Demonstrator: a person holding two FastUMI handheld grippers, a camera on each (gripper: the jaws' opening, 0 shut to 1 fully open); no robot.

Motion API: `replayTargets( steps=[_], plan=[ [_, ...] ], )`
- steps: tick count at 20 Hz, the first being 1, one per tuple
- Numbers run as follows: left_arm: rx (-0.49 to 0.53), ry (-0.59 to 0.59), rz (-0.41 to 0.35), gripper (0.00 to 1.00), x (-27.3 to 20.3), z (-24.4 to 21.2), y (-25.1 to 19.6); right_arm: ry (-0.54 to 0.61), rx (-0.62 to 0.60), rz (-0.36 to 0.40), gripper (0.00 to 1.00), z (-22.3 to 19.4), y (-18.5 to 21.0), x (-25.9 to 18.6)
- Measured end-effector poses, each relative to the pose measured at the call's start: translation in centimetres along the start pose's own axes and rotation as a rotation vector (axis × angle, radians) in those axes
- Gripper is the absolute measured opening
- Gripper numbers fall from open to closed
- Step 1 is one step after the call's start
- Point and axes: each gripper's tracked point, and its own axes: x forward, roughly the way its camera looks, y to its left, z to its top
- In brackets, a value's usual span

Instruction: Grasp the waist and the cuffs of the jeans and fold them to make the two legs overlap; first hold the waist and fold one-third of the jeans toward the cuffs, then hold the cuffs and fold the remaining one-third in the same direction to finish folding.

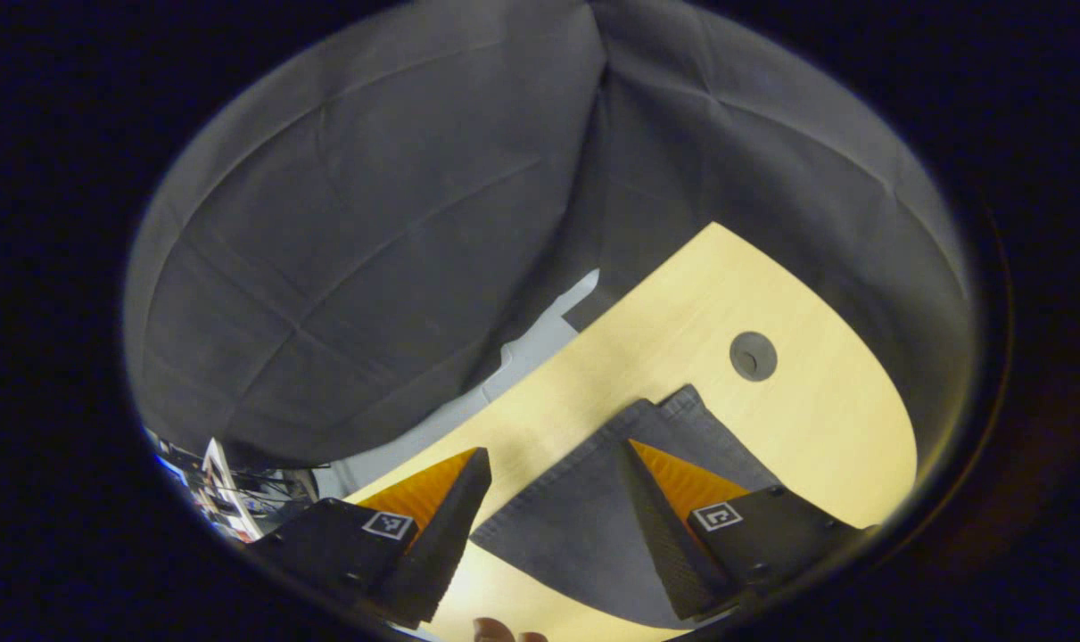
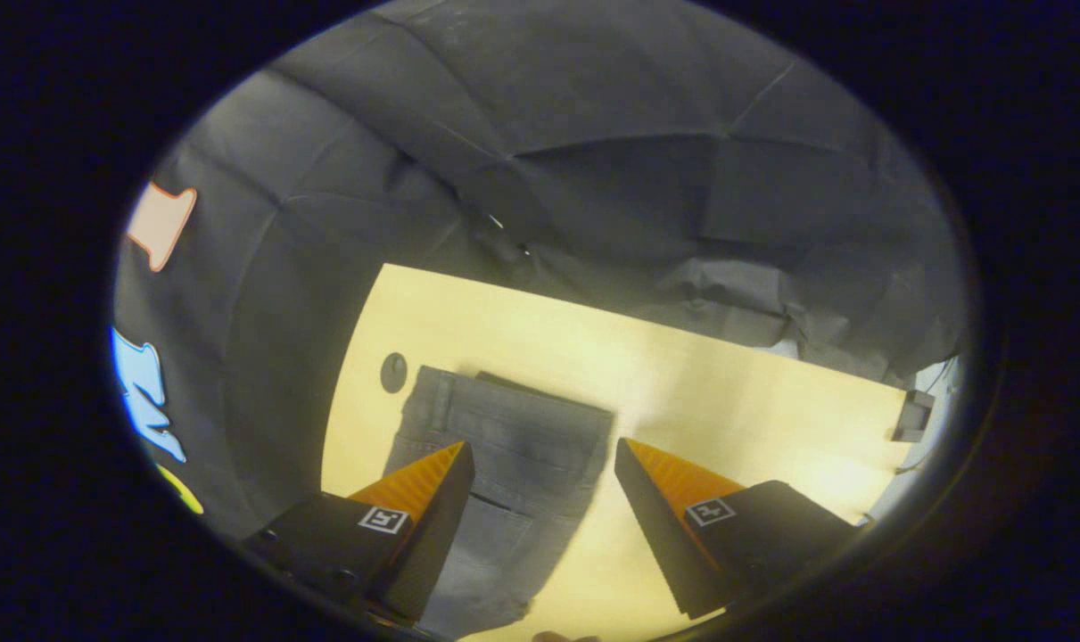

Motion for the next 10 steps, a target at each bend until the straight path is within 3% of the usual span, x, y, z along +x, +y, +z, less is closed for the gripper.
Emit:
replayTargets(
  steps=[3, 8, 9, 10],
  plan=[
    [-0.061, 0.008, -0.065, 0.98, -1.6, 0.0, 2.5, 0.045, 0.021, 0.01, 0.96, -1.7, 0.4, 1.7],
    [-0.07, 0.014, -0.1, 0.99, -4.2, -1.6, 5.8, 0.148, -0.023, -0.068, 0.96, -5.3, 0.2, 5.8],
    [-0.079, 0.018, -0.108, 0.99, -4.7, -2.0, 6.4, 0.106, 0.007, -0.088, 0.97, -4.5, 0.3, 5.6],
    [-0.087, 0.019, -0.114, 0.99, -5.2, -2.3, 6.7, 0.144, 0.062, -0.099, 0.93, -5.0, 0.4, 6.1]
  ],
)
